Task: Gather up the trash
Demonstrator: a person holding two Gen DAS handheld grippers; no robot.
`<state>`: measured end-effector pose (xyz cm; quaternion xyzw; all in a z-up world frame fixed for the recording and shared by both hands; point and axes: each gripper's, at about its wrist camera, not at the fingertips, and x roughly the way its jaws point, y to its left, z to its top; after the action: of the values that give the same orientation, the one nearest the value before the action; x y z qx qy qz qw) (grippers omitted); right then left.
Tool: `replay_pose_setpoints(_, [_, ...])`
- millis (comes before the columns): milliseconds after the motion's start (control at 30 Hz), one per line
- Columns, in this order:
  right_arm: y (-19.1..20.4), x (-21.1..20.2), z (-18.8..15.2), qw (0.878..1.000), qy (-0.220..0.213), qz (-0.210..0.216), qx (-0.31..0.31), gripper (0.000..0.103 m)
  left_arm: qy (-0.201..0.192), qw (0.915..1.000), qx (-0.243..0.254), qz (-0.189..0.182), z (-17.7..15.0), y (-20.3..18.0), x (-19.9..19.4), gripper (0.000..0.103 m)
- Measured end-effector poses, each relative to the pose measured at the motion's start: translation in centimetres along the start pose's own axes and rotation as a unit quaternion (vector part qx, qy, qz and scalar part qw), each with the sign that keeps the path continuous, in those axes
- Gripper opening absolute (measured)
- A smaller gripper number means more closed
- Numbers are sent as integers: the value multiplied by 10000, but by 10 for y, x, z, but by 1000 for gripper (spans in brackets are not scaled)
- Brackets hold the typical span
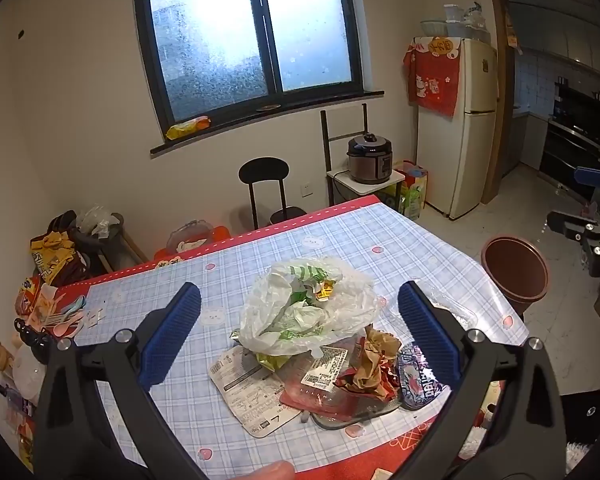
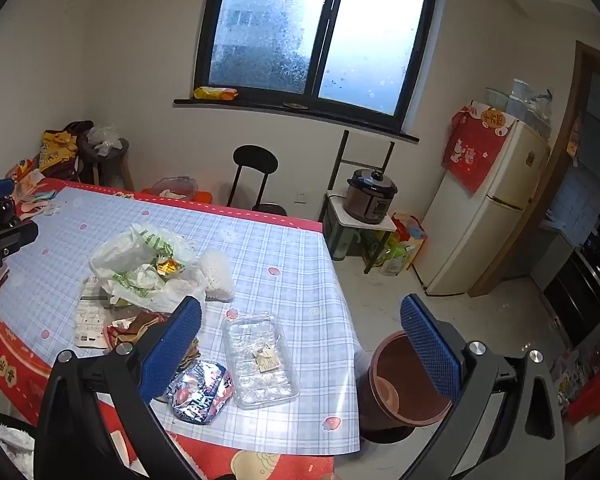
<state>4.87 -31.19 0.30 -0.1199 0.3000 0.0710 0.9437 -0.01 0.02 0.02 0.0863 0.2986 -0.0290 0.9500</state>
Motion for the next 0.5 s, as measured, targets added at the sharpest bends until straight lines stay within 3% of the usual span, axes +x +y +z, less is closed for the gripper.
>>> replay_pose_setpoints(500, [-1, -5, -3, 10000, -13, 5, 16, 98, -7, 10000, 2, 7, 4, 2, 2, 97])
